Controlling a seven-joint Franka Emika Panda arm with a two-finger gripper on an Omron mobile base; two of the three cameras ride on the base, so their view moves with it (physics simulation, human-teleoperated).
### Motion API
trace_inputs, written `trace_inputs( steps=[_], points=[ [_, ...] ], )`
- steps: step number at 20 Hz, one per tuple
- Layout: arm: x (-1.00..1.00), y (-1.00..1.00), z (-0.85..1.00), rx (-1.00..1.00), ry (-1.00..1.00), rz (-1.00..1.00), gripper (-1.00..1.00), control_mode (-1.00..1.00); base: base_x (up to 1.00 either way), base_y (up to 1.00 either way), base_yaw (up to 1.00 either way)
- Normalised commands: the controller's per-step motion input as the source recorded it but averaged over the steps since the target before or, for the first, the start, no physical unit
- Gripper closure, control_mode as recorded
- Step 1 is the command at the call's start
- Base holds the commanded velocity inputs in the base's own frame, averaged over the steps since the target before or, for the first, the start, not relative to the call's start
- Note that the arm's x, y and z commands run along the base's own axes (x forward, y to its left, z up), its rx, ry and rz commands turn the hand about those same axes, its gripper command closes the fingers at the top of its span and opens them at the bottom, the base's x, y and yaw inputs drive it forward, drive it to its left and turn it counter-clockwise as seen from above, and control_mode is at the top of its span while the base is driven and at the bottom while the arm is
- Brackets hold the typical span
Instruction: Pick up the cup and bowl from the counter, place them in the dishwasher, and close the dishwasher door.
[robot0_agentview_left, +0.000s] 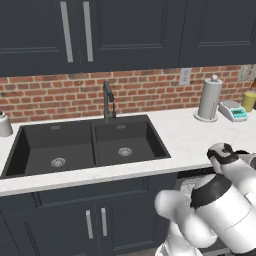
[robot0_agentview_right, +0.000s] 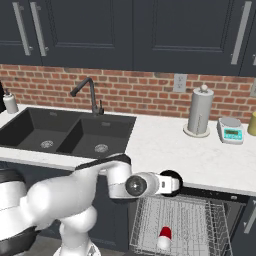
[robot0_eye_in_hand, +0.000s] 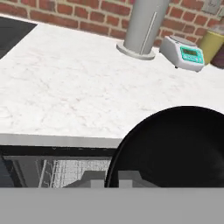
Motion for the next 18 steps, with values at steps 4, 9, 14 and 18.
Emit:
trace_inputs(
  steps=[4,9,14,18],
  points=[
    [-1.00,-0.19,0.93,-0.15,0.02,0.20,1.00,-1.00,0.00,0.00,0.00],
    [-1.00,-0.27,0.75,-0.12,0.10,0.20,1.00,-1.00,0.00,0.00,0.00],
    [-1.00,-0.43,0.23,-0.05,0.11,0.24,1.00,-1.00,0.00,0.00,0.00],
    [-1.00,-0.41,0.00,-0.07,0.09,0.28,1.00,-1.00,0.00,0.00,0.00]
  ],
)
